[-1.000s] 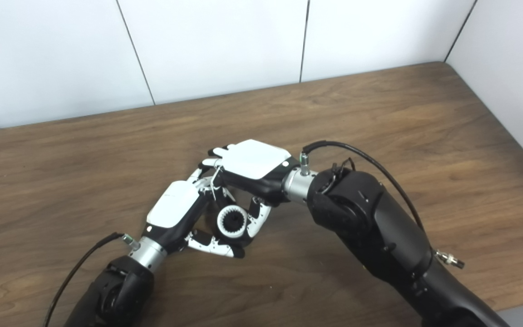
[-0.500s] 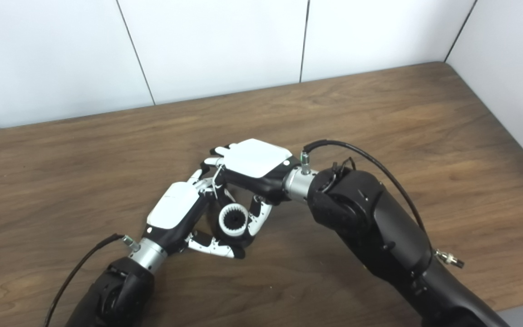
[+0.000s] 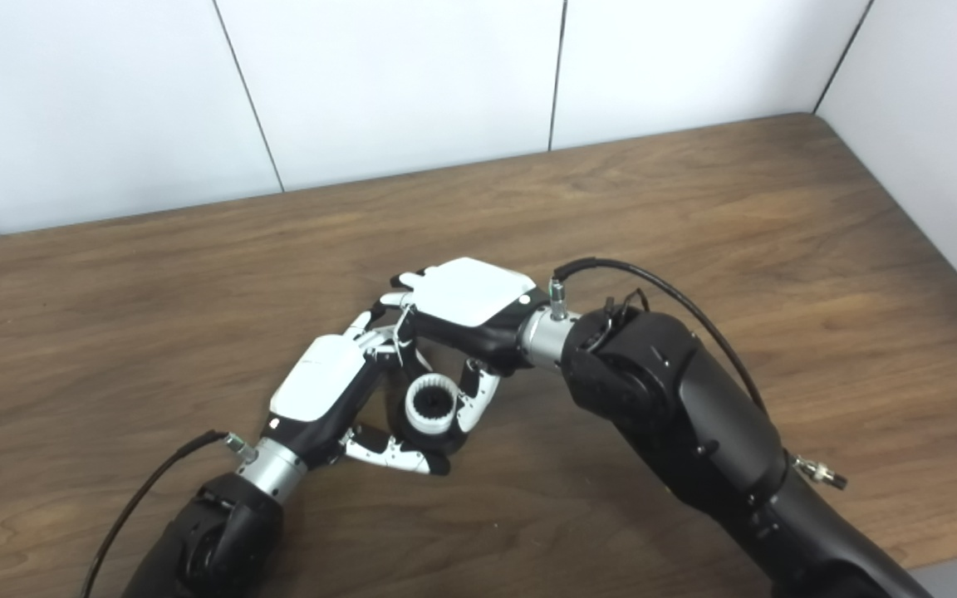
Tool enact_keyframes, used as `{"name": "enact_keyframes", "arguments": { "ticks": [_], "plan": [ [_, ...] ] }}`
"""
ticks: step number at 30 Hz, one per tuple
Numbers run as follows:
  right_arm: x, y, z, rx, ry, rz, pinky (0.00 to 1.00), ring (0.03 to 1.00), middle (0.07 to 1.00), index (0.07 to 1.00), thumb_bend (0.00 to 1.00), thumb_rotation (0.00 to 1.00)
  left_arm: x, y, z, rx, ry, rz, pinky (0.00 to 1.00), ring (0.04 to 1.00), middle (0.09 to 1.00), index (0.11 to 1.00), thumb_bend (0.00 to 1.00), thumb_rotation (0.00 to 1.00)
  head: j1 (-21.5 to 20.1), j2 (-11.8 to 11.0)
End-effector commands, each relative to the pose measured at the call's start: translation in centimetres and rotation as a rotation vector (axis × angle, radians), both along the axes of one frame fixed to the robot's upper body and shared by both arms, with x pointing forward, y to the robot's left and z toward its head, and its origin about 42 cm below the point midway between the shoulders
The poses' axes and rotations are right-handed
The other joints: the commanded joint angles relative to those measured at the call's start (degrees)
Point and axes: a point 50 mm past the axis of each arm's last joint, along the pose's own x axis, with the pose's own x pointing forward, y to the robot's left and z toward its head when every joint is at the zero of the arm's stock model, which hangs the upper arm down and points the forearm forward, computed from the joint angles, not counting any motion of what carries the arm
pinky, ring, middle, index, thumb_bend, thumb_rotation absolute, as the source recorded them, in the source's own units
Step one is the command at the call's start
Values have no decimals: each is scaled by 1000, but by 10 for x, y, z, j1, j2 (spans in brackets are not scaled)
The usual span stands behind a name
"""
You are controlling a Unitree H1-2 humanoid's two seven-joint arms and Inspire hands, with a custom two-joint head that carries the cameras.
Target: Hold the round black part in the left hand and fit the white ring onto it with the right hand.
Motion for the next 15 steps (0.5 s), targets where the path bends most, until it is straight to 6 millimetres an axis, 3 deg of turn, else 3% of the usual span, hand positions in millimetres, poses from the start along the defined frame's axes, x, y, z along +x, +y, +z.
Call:
{"name": "enact_keyframes", "arguments": {
  "ticks": [1,15],
  "plan": [
    [5,-5,11,-1,-53,-15,1000,1000,943,482,516,135,3,-2,16,-49,-65,-13,1000,854,864,478,515,47,-1,0],
    [1,-5,11,8,-56,-1,1000,1000,940,482,516,137,4,-4,14,-53,-65,-9,1000,854,864,478,514,46,1,-3]
  ]
}}
